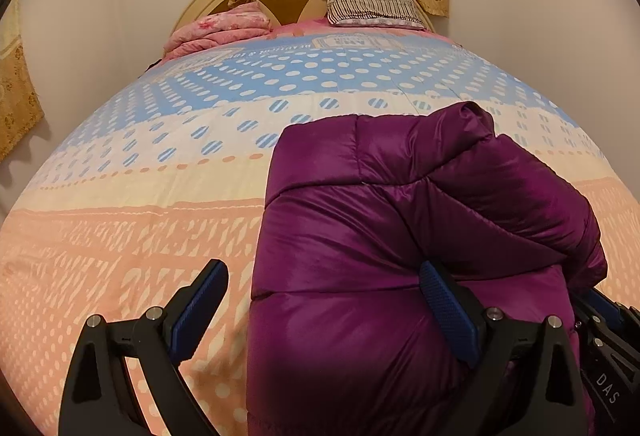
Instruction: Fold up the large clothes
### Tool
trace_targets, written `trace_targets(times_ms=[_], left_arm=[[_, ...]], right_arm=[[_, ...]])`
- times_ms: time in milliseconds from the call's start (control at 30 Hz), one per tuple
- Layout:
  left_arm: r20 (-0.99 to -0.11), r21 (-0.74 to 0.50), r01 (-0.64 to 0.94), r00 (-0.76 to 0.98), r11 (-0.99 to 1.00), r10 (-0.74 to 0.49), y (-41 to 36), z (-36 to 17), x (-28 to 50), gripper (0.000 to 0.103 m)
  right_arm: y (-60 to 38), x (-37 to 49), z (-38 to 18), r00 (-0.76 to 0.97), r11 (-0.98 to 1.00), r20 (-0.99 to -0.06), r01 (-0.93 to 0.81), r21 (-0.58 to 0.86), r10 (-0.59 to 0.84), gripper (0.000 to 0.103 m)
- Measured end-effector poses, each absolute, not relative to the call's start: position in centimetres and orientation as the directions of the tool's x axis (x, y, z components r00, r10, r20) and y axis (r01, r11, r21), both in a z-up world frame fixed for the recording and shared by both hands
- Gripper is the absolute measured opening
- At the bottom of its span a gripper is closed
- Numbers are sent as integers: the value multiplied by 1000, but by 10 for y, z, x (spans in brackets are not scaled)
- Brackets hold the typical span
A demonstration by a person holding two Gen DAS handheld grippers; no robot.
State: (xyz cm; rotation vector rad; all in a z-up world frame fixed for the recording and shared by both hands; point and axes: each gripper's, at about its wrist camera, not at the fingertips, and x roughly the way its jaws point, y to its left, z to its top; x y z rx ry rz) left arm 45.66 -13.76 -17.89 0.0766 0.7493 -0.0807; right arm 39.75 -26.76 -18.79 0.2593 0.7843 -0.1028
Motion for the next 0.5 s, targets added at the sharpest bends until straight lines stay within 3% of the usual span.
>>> trace_targets(times_ms=[500], left_arm=[[-707,38,120,705,992,-58,-137,-184,464,97]], right_arm=[[-267,399,-189,698,967,-716,189,173,-8,39]])
